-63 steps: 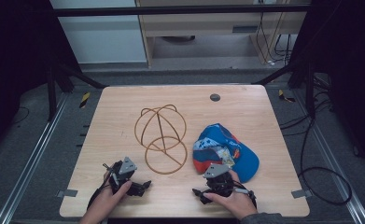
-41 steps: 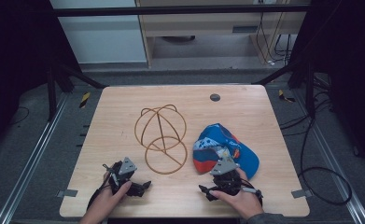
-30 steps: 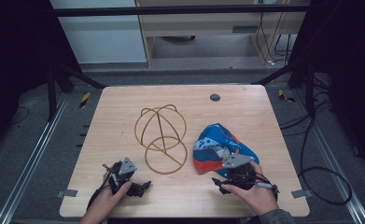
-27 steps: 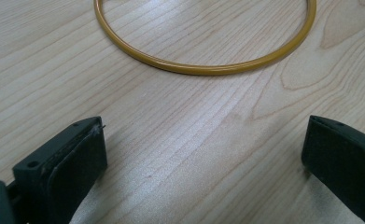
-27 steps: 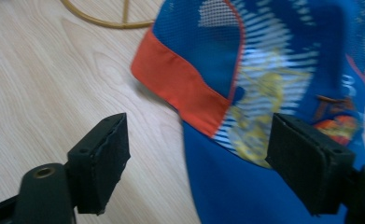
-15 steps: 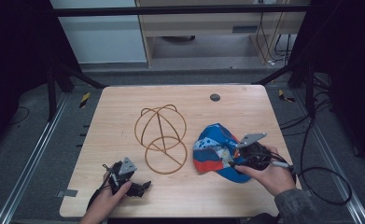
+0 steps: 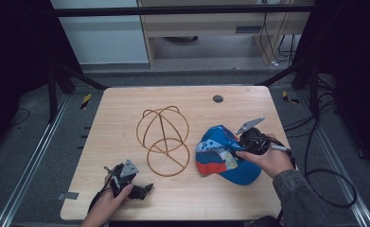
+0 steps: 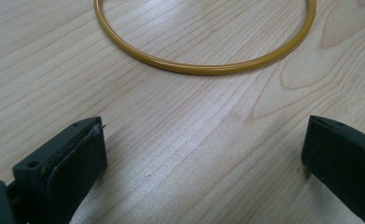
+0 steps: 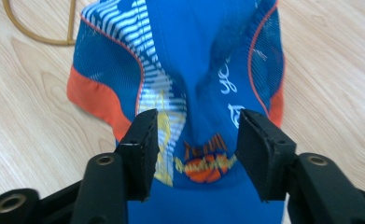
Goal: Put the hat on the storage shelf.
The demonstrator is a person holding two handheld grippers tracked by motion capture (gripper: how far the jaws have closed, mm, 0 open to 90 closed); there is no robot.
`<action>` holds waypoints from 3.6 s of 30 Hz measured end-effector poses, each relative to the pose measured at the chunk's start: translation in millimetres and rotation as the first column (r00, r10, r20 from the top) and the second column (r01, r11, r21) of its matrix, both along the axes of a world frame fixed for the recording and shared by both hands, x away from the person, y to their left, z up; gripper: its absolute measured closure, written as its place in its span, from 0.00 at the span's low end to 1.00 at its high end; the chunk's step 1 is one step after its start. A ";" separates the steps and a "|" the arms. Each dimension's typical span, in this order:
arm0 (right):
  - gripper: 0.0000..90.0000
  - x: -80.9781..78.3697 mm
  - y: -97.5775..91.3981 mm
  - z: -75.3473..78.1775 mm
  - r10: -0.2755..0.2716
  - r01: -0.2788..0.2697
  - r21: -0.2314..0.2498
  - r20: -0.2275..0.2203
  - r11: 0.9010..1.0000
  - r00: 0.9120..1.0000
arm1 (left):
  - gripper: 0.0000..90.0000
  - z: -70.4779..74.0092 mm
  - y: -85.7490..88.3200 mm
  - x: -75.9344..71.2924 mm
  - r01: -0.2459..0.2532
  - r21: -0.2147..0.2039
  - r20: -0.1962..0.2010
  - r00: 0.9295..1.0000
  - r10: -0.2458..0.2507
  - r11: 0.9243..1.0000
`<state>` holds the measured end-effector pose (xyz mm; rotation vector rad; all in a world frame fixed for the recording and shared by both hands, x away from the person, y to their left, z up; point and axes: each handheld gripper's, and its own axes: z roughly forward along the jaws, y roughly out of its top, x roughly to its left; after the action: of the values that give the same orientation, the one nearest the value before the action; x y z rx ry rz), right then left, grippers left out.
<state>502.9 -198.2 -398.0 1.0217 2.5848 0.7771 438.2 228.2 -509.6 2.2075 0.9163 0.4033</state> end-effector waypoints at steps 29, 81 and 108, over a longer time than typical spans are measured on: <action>1.00 16.8 11.7 7.0 0.040 -0.040 0.002 -0.110 0.999 0.993 | 0.00 0.0 0.0 -0.1 0.001 0.000 0.000 1.000 -0.001 1.000; 1.00 -7.5 -10.5 146.9 0.041 -0.050 0.063 0.138 0.997 0.990 | 0.00 0.0 1.3 -2.0 -0.002 0.001 0.003 1.000 0.002 1.000; 1.00 -2.7 16.7 218.7 0.076 -0.095 0.064 0.251 0.993 0.965 | 0.00 0.1 1.4 -2.0 -0.002 0.002 0.000 1.000 0.002 1.000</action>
<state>500.2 -181.4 -179.2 0.7799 2.4132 0.9645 436.2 229.6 -509.5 2.2081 0.9179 0.4053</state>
